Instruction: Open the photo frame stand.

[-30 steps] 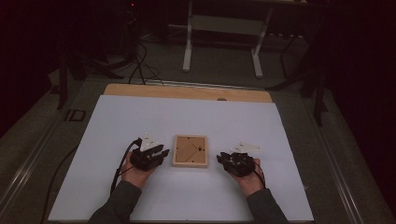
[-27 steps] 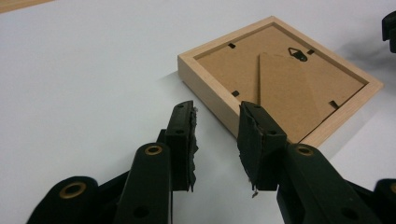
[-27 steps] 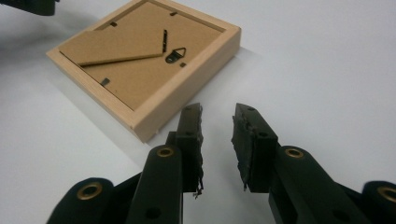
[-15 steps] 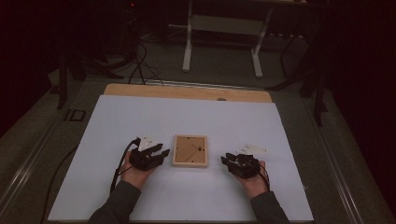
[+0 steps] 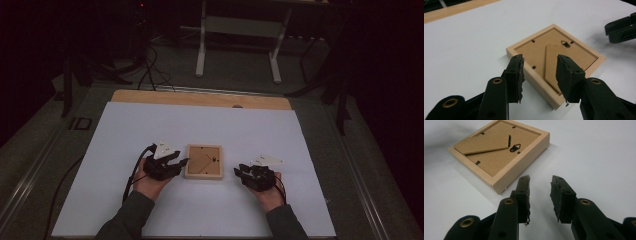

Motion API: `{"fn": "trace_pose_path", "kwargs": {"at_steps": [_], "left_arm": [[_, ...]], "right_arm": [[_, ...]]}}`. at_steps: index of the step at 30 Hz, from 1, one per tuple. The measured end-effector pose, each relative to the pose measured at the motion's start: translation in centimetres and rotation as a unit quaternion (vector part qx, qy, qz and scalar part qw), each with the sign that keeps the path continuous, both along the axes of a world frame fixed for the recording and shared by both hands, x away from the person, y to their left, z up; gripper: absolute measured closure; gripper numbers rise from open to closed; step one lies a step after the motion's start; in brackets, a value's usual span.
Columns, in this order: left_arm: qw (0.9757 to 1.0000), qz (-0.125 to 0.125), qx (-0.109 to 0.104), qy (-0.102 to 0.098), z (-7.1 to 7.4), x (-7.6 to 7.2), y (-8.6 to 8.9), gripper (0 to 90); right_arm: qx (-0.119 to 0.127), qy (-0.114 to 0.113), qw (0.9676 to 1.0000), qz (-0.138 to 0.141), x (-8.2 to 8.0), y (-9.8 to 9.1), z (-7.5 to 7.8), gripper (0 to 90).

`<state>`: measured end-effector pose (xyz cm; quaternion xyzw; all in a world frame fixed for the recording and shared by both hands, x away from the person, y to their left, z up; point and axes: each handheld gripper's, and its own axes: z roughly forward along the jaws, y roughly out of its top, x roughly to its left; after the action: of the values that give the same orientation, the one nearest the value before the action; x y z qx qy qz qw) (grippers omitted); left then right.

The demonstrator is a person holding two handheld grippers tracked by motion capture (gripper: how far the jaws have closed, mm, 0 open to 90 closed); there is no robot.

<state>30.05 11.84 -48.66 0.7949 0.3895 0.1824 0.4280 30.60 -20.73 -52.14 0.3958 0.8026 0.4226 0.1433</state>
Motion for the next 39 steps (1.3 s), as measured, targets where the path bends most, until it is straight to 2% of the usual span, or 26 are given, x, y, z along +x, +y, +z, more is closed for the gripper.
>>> {"fn": "trace_pose_path", "kwargs": {"at_steps": [13,24,36,39], "left_arm": [[0.9995,-0.029,0.011,0.003,0.1,0.6,-2.7,57.3],[0.9973,-0.056,0.040,0.025,0.4,1.4,-4.3,55.7],[0.9938,-0.060,0.072,0.060,-0.5,2.5,-4.8,51.8],[0.9933,-0.059,0.074,0.066,-0.7,2.6,-4.9,50.7]], "right_arm": [[0.005,-0.002,1.0000,0.007,-0.2,0.3,0.0,67.8],[0.005,-0.001,0.9999,0.010,-0.2,0.4,0.0,67.8],[0.006,0.000,0.9999,0.012,-0.2,0.6,0.0,67.7],[0.006,0.000,0.9999,0.013,-0.2,0.6,0.0,67.8]]}}
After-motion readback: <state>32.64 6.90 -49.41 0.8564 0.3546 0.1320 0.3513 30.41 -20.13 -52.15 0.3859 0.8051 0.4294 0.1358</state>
